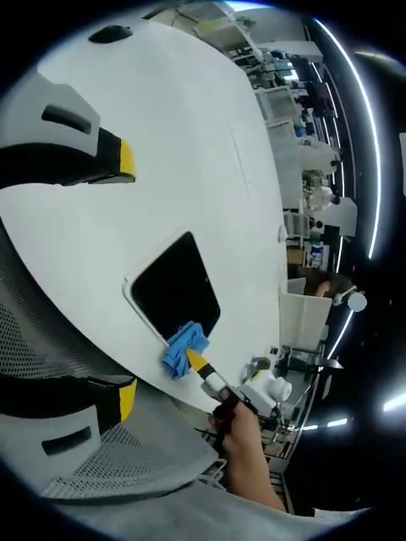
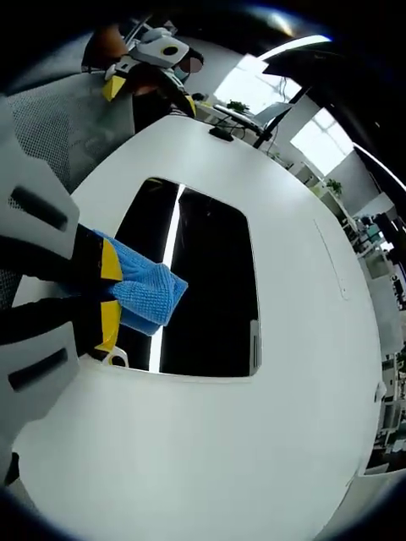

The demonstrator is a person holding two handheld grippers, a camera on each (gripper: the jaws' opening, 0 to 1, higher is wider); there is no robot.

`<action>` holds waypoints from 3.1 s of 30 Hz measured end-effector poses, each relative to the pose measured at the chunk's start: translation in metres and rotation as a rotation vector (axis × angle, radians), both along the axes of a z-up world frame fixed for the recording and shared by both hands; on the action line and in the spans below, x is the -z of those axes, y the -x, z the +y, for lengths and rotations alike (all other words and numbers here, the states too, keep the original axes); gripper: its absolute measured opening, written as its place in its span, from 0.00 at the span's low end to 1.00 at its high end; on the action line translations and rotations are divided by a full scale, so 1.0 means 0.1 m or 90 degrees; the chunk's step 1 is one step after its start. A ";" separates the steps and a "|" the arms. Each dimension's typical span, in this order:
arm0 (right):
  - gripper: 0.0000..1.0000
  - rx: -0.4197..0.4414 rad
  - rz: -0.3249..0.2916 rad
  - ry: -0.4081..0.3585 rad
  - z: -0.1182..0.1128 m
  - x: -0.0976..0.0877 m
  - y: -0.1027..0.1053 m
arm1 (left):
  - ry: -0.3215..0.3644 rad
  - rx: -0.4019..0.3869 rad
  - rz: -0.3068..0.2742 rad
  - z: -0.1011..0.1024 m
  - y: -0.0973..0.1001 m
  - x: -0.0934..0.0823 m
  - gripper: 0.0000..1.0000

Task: Wipe the mirror surface with the cleaning cloth until all visible marks leave the cleaned area.

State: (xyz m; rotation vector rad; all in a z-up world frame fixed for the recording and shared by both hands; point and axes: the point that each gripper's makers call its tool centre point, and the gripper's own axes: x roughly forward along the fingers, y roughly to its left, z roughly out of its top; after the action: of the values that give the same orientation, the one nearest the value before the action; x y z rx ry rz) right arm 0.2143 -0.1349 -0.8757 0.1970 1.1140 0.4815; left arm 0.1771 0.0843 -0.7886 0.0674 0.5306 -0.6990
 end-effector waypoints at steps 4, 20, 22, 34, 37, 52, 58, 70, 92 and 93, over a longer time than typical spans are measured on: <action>0.00 0.004 0.000 0.004 0.00 0.01 -0.02 | -0.001 0.000 0.001 -0.01 0.00 -0.01 0.94; 0.00 0.057 0.002 -0.019 0.00 0.04 -0.10 | -0.002 -0.002 -0.001 0.01 -0.01 0.01 0.94; 0.00 0.052 0.001 -0.015 -0.01 0.03 -0.10 | -0.003 -0.003 -0.001 0.02 -0.01 0.01 0.93; 0.00 0.050 0.005 0.004 -0.25 0.03 -0.09 | -0.003 -0.004 -0.003 0.02 -0.01 0.01 0.94; 0.00 0.051 0.006 0.007 -0.27 0.01 -0.07 | -0.001 -0.004 0.001 0.01 -0.01 0.01 0.95; 0.00 0.054 0.012 0.032 -0.48 0.04 -0.09 | 0.022 -0.016 -0.001 0.00 -0.02 -0.05 0.99; 0.00 0.053 0.011 0.034 -0.48 0.05 -0.10 | 0.017 -0.015 0.000 0.01 -0.02 -0.03 0.99; 0.00 0.058 0.003 0.037 -0.47 0.06 -0.21 | 0.010 -0.021 -0.006 0.04 -0.04 -0.02 0.99; 0.01 0.039 -0.019 0.055 -0.46 0.04 -0.65 | 0.016 -0.023 -0.003 0.02 -0.05 -0.04 0.97; 0.01 0.036 -0.021 0.059 -0.46 0.04 -0.69 | 0.016 -0.023 -0.003 0.03 -0.05 -0.04 0.97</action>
State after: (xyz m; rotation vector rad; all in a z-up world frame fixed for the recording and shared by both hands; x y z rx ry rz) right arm 0.2834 -0.1809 -0.8792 0.1389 1.0936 0.3811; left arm 0.1823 0.0870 -0.7849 0.0359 0.5170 -0.6700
